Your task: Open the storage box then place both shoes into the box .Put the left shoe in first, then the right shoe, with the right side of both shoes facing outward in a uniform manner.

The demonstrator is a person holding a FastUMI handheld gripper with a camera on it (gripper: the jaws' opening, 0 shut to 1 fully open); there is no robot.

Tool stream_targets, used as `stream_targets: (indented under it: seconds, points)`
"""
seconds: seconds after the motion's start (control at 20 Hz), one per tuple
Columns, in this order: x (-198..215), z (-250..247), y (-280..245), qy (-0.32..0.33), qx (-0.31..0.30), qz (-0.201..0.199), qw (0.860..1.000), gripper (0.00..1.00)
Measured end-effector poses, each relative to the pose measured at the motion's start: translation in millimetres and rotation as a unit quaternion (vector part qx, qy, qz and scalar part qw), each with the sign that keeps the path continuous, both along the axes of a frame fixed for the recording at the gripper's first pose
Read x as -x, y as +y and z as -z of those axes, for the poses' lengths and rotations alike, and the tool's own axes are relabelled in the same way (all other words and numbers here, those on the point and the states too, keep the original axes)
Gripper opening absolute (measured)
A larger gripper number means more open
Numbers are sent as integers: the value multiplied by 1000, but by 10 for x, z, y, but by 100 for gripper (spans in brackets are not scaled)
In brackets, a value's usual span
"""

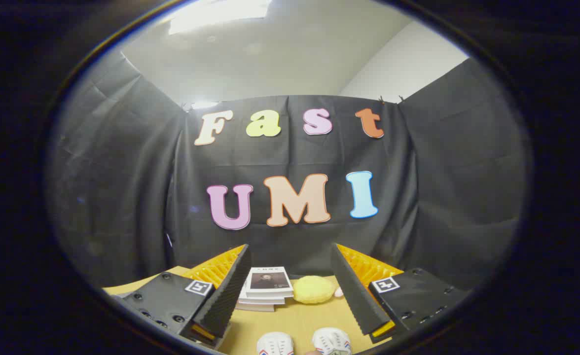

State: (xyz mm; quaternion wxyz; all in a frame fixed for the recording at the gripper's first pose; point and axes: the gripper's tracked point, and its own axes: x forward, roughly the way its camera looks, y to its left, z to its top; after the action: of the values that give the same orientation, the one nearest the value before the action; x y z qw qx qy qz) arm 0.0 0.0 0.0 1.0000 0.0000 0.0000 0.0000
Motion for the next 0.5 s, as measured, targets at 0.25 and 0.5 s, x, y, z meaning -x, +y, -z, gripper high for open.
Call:
stream_targets:
  seconds: [0.25, 0.5]
  points:
    - [5, -53, -66, -3, 17, -13, 1000, 100]
    - [-20, -119, -203, -11, 31, -12, 999, 100]
